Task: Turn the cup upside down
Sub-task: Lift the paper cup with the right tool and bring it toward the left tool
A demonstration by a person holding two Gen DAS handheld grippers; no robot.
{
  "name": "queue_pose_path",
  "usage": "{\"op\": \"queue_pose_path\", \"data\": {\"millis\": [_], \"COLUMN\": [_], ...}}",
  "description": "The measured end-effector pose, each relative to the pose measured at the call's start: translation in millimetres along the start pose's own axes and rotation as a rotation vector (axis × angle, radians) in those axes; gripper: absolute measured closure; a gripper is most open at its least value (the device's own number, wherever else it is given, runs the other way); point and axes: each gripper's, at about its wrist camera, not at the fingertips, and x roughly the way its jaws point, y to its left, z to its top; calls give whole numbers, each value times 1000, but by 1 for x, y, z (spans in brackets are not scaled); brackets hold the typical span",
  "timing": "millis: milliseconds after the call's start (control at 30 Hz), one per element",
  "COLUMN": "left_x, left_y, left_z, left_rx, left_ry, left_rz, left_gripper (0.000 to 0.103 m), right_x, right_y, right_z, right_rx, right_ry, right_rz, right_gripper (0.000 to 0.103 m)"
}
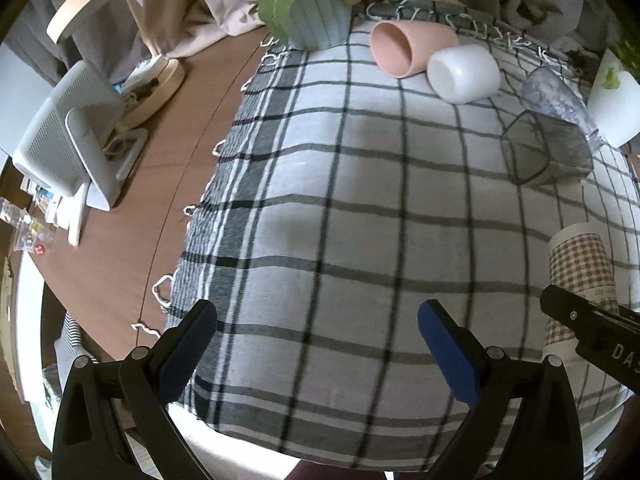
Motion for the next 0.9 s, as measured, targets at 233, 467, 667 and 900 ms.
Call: {"op": "queue_pose_path", "data": {"millis": [233, 467, 667, 900], "left_x": [13, 20, 18, -4], "left_y": [6, 2, 2, 1], "left_z": [-4, -6, -6, -4], "left_rx": [41, 65, 58, 52], "left_ry": [16, 34, 29, 1], "left_rz": [3, -3, -6, -9], "left_gripper": [1, 1, 1, 1], "right_x": [21, 31, 36, -2], "right_y": [23, 25, 24, 19], "right_z": [-3, -8, -8, -13], "right_rx": [-18, -31, -24, -16], "right_ry": [10, 36, 69, 2], "right_rz": [-28, -41, -27, 3], "right_gripper": [39, 39, 25, 24]}}
